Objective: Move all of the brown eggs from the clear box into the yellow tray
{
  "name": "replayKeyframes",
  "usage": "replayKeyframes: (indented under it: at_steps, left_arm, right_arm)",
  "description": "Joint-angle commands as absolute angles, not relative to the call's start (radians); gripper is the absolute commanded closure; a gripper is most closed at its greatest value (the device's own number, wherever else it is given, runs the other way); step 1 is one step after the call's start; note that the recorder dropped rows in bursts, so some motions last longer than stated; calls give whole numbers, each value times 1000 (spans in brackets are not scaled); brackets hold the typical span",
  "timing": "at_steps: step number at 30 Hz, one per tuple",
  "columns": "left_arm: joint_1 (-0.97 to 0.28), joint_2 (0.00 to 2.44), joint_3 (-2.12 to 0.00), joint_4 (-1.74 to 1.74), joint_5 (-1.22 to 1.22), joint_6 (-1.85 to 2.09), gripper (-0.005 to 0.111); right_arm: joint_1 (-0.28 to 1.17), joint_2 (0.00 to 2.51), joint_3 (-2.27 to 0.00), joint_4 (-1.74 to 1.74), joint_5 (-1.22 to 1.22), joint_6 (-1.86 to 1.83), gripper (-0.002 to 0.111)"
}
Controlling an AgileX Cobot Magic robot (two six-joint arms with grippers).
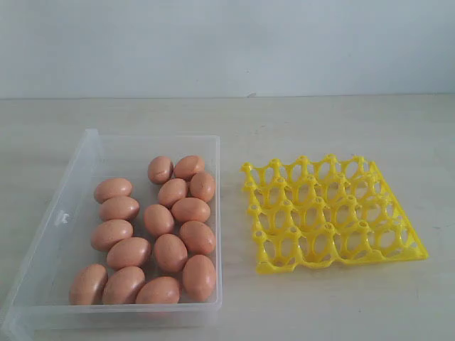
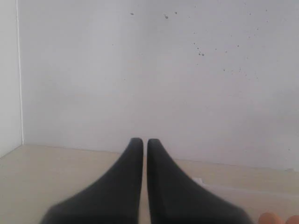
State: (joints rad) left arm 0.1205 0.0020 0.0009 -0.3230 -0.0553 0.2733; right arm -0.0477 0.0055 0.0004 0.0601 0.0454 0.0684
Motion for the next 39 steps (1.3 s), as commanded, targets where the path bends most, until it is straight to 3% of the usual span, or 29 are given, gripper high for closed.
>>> replayKeyframes:
  at_steps: [1, 10, 21, 26, 31, 36, 39]
  left_arm:
    - [119, 0, 0, -319, -52, 279, 103]
    - [119, 0, 0, -319, -52, 279, 103]
    - [119, 0, 0, -319, -52, 279, 103]
    - [119, 0, 0, -319, -52, 279, 103]
    - [119, 0, 0, -319, -52, 279, 103]
    - [119, 0, 0, -319, -52, 279, 103]
    - [119, 0, 0, -319, -52, 279, 103]
  right_arm:
    - [-49, 0, 0, 58, 42, 69, 107]
    - [-49, 0, 0, 61, 22, 73, 107]
    - [-49, 0, 0, 179, -273, 236, 107]
    - [-49, 0, 0, 125, -439, 609, 107]
    - [-49, 37, -153, -518, -608, 814, 109]
    - [-49, 525, -678, -1528, -692, 1692, 109]
    - [-49, 827, -926, -1744, -932, 1949, 109]
